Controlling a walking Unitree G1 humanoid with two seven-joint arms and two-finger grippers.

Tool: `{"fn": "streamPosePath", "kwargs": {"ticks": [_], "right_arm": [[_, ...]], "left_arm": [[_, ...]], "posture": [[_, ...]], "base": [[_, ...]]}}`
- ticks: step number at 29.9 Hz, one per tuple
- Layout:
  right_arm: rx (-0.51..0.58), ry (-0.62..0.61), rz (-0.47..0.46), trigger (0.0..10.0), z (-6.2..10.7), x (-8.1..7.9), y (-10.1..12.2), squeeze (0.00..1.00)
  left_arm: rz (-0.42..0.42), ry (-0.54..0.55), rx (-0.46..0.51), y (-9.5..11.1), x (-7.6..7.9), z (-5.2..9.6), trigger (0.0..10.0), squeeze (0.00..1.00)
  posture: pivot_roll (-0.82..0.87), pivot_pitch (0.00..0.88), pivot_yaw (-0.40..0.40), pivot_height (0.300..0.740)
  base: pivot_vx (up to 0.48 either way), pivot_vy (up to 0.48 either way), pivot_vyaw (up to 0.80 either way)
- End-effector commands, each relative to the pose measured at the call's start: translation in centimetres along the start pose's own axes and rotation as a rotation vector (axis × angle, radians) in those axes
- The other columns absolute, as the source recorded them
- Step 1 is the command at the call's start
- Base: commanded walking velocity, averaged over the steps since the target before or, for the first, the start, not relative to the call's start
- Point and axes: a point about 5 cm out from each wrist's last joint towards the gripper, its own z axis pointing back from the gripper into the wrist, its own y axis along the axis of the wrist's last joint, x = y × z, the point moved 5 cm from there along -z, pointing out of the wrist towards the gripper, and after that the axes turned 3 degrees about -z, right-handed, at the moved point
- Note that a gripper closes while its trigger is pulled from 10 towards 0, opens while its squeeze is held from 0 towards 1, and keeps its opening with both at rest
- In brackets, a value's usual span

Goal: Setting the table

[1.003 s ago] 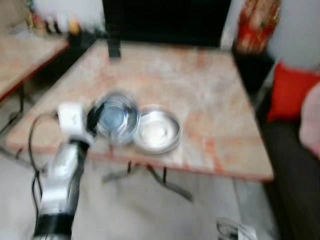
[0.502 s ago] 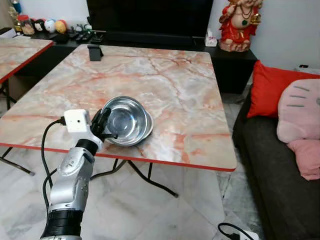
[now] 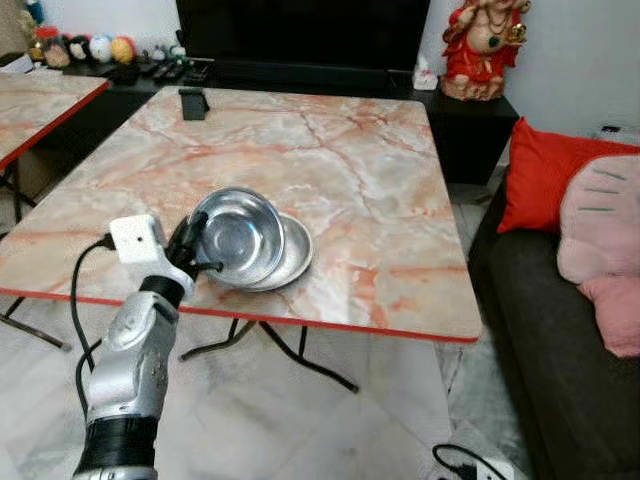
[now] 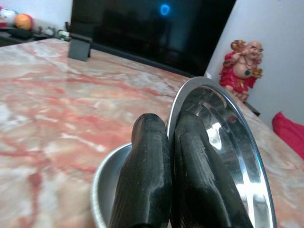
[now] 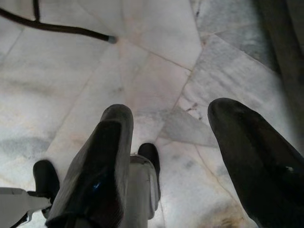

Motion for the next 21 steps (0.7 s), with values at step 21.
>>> {"fn": "streamPosePath", "kwargs": {"ticks": [21], "right_arm": [[-0.009, 0.01, 0.018, 10.0, 0.02, 0.12, -0.08, 0.0]], "left_arm": [[0.019, -0.042, 0.042, 1.57, 1.26, -0.79, 10.0, 0.0]], "posture": [[0.1, 0.0, -0.033, 0.731]], "base": [[0.256, 0.0, 0.0]]}}
